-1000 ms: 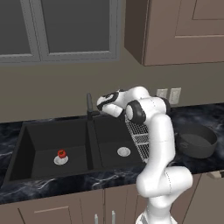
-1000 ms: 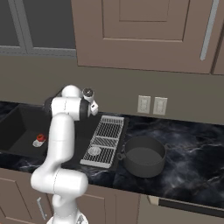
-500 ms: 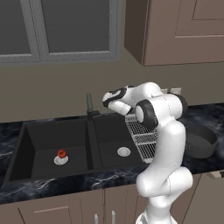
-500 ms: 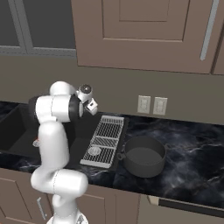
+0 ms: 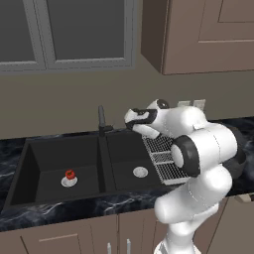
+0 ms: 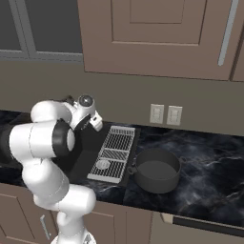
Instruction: Dump the bell pepper from the pot into the sink. Then turn on the water and wash the bell pepper. Then turn off the water and put the bell pepper back in the pot.
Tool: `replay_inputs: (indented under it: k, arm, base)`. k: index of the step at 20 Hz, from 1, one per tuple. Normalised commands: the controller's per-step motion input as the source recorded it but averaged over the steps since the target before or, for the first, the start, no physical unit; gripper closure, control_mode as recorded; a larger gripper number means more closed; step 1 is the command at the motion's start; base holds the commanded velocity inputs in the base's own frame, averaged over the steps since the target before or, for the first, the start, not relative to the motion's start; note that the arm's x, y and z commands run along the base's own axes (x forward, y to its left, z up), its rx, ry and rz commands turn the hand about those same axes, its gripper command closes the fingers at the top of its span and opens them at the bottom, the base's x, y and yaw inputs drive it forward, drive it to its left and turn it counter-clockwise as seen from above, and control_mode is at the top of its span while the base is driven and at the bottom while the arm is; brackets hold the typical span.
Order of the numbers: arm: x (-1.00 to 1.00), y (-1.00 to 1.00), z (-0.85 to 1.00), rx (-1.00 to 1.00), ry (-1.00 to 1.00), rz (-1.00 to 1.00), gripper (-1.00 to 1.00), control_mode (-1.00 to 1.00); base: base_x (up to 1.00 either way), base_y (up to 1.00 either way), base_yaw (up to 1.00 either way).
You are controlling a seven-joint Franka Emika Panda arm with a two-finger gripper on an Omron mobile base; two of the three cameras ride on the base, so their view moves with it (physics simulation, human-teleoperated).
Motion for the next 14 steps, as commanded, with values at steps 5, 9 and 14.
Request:
replay_inputs:
  k: [5, 9, 14]
  arm:
    - [-1.0, 0.0, 0.83, 0.0, 0.0, 0.0, -1.0, -1.0]
    - [-0.98, 0.0, 1.0, 0.0, 0.02, 0.0, -1.0, -1.0]
    - [-0.95, 0.0, 1.0, 0.0, 0.05, 0.0, -1.0, -1.0]
  base:
    - [0.0, 0.0, 0.0]
    - [0.0, 0.0, 0.0]
    - [0.0, 0.0, 0.0]
